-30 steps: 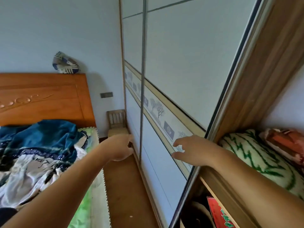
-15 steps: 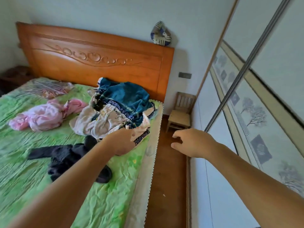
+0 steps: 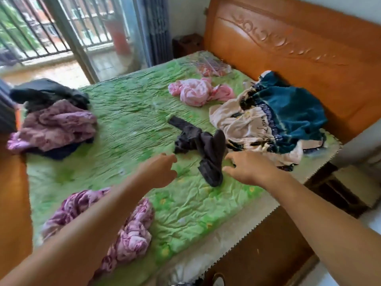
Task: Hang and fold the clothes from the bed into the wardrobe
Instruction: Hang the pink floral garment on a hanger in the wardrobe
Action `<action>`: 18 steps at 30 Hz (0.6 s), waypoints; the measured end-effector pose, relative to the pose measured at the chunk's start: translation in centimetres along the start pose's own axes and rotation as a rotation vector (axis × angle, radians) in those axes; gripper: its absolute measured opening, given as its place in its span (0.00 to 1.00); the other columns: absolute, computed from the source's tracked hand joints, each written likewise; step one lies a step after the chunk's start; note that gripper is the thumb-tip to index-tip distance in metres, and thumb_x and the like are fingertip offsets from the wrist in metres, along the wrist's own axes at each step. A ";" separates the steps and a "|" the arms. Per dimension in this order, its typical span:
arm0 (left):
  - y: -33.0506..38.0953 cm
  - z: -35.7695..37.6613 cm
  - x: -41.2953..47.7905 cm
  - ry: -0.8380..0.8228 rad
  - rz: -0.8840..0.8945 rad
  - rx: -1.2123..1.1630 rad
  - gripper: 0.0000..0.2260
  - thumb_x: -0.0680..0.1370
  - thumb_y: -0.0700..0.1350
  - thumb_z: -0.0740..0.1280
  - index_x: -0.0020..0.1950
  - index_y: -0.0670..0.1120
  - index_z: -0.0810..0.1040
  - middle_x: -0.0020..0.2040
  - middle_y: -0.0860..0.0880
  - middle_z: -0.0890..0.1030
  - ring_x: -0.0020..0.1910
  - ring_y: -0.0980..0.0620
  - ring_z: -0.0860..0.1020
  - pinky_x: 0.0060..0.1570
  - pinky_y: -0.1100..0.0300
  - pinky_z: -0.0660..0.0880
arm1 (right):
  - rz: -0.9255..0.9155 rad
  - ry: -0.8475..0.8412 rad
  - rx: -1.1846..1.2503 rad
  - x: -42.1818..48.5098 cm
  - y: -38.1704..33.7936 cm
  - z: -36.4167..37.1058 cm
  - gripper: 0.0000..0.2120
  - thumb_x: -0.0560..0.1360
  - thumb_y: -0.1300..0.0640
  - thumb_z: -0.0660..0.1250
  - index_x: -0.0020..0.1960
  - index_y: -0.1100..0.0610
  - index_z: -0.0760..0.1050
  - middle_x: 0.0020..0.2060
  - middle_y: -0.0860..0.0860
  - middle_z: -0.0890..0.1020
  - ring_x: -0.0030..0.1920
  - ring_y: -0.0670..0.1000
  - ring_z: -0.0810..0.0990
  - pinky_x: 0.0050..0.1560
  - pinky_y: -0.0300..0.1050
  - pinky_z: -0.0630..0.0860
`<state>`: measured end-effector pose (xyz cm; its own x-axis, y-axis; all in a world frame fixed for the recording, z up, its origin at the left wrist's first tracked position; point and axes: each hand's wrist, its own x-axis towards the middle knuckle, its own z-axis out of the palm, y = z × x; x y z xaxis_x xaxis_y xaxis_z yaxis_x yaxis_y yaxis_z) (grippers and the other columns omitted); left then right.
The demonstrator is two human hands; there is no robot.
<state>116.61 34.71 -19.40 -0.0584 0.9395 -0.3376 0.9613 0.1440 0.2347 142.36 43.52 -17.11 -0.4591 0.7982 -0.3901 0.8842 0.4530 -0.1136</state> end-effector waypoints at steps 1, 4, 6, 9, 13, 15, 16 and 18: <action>-1.3 0.3 -1.7 0.011 -0.060 -0.023 0.21 0.79 0.49 0.65 0.73 0.51 0.70 0.63 0.47 0.76 0.55 0.46 0.79 0.52 0.53 0.78 | -0.058 -0.017 -0.003 0.7 -1.6 0.4 0.21 0.78 0.37 0.61 0.65 0.46 0.73 0.62 0.52 0.80 0.60 0.56 0.78 0.50 0.50 0.74; -4.7 1.5 -7.5 0.039 -0.258 -0.084 0.21 0.79 0.48 0.65 0.72 0.51 0.71 0.65 0.47 0.77 0.56 0.46 0.79 0.55 0.52 0.79 | -0.230 -0.059 -0.018 1.9 -6.5 1.8 0.23 0.77 0.37 0.62 0.68 0.45 0.73 0.64 0.52 0.79 0.63 0.55 0.78 0.52 0.49 0.73; -6.2 2.4 -11.9 0.063 -0.385 -0.086 0.20 0.78 0.50 0.64 0.70 0.50 0.73 0.65 0.46 0.77 0.59 0.45 0.78 0.57 0.50 0.78 | -0.345 -0.092 -0.035 2.1 -9.9 3.0 0.24 0.77 0.38 0.63 0.70 0.44 0.72 0.66 0.53 0.78 0.65 0.56 0.77 0.58 0.50 0.74; -7.7 3.8 -17.2 0.094 -0.523 -0.122 0.17 0.78 0.51 0.63 0.65 0.49 0.76 0.61 0.47 0.77 0.57 0.43 0.79 0.56 0.49 0.77 | -0.448 -0.117 -0.063 1.9 -14.0 4.9 0.25 0.76 0.37 0.63 0.70 0.44 0.72 0.68 0.53 0.78 0.66 0.56 0.77 0.61 0.51 0.75; -10.2 5.8 -23.3 0.083 -0.684 -0.153 0.13 0.76 0.48 0.63 0.58 0.47 0.76 0.56 0.45 0.78 0.51 0.43 0.78 0.48 0.49 0.77 | -0.586 -0.135 -0.106 0.8 -19.4 7.4 0.23 0.75 0.37 0.63 0.68 0.44 0.74 0.65 0.54 0.80 0.63 0.57 0.79 0.57 0.50 0.77; -11.7 7.0 -25.3 0.077 -0.727 -0.183 0.11 0.75 0.48 0.63 0.56 0.47 0.75 0.54 0.47 0.77 0.50 0.45 0.78 0.44 0.51 0.75 | -0.631 -0.134 -0.123 0.5 -21.6 8.4 0.21 0.75 0.37 0.64 0.65 0.44 0.75 0.62 0.54 0.82 0.60 0.57 0.80 0.54 0.49 0.77; -12.4 7.5 -26.0 0.074 -0.747 -0.198 0.12 0.75 0.48 0.63 0.57 0.48 0.75 0.55 0.47 0.77 0.52 0.45 0.78 0.47 0.51 0.76 | -0.643 -0.136 -0.130 0.6 -22.7 8.9 0.21 0.75 0.37 0.64 0.65 0.44 0.75 0.61 0.54 0.82 0.60 0.57 0.80 0.53 0.49 0.77; -14.2 8.5 -27.0 0.061 -0.779 -0.233 0.17 0.76 0.48 0.62 0.64 0.50 0.74 0.60 0.48 0.76 0.57 0.45 0.78 0.54 0.48 0.77 | -0.658 -0.146 -0.149 1.0 -24.8 9.7 0.21 0.75 0.38 0.63 0.64 0.45 0.75 0.61 0.54 0.82 0.59 0.57 0.81 0.52 0.49 0.77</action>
<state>106.80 4.68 -21.34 -0.7084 0.5571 -0.4334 0.5586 0.8178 0.1384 120.77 29.22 -23.52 -0.8710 0.2812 -0.4028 0.3992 0.8831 -0.2465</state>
